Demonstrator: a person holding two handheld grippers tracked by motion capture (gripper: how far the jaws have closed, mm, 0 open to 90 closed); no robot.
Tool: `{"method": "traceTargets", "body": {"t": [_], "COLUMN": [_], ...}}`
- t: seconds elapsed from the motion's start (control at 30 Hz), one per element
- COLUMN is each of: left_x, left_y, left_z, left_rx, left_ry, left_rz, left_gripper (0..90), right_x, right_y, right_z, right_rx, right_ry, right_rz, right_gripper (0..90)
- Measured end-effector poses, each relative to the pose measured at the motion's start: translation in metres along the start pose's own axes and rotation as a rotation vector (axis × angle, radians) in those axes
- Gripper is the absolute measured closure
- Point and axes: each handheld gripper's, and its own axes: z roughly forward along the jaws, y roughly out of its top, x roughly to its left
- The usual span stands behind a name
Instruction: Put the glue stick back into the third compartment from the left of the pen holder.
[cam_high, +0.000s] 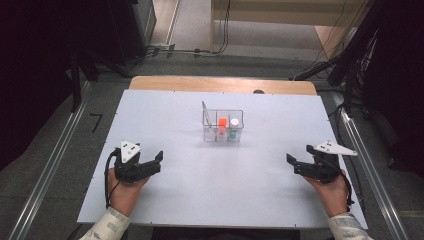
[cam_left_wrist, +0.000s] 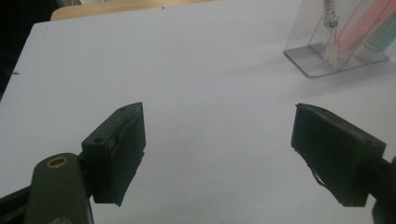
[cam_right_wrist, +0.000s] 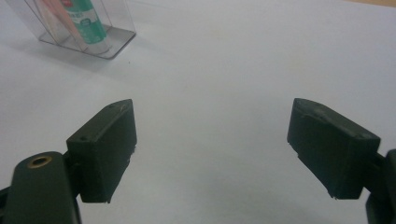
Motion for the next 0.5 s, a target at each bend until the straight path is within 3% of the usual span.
{"method": "traceTargets", "body": {"t": [0.5], "left_x": [0.009], "left_y": [-0.007], "left_z": [-0.014], "left_rx": [-0.015], "left_ry": [0.024], "left_rz": [-0.015], "left_gripper": [18.6], "right_x": [-0.017], "right_y": [-0.015], "right_z": [-0.019], "right_rx": [0.008], "right_ry": [-0.054], "right_rz": [0.021], "right_gripper": [14.4]}}
